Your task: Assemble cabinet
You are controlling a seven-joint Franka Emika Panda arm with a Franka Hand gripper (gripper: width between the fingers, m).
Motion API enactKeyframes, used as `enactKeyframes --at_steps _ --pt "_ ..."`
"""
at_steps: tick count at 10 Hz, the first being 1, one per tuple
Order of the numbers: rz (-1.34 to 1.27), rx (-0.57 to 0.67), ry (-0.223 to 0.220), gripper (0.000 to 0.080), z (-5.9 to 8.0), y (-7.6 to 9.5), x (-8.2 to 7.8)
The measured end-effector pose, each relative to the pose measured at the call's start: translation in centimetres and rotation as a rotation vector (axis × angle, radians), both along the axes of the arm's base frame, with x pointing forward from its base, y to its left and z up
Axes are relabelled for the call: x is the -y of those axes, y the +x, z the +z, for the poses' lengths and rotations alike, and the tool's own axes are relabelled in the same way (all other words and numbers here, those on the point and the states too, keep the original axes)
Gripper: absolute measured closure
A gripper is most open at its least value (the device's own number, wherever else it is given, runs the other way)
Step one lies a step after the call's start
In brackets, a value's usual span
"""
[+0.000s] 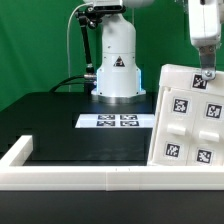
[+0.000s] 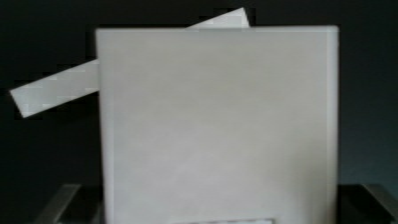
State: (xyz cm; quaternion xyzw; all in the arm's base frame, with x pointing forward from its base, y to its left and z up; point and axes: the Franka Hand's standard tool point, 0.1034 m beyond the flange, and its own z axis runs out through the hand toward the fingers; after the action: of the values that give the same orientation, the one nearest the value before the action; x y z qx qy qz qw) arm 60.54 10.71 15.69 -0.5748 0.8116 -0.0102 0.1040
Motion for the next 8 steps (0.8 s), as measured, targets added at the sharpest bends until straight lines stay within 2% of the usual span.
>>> enactKeyframes --at_steps 1,2,3,4,8 --pt "-0.015 -0.002 0.017 0.0187 -0.02 -0.03 -0.19" --pt "-0.002 -0.001 0.020 0.0187 -0.08 -0.08 -0.38" --pt "0.005 -0.001 0.020 0.0067 -0.11 -0.09 -0.41" --pt "0.008 -0.001 0.020 0.0013 -0.12 -0.10 -0.43" --pt "0.028 0.000 0.016 0.0003 -0.23 -0.15 -0.52"
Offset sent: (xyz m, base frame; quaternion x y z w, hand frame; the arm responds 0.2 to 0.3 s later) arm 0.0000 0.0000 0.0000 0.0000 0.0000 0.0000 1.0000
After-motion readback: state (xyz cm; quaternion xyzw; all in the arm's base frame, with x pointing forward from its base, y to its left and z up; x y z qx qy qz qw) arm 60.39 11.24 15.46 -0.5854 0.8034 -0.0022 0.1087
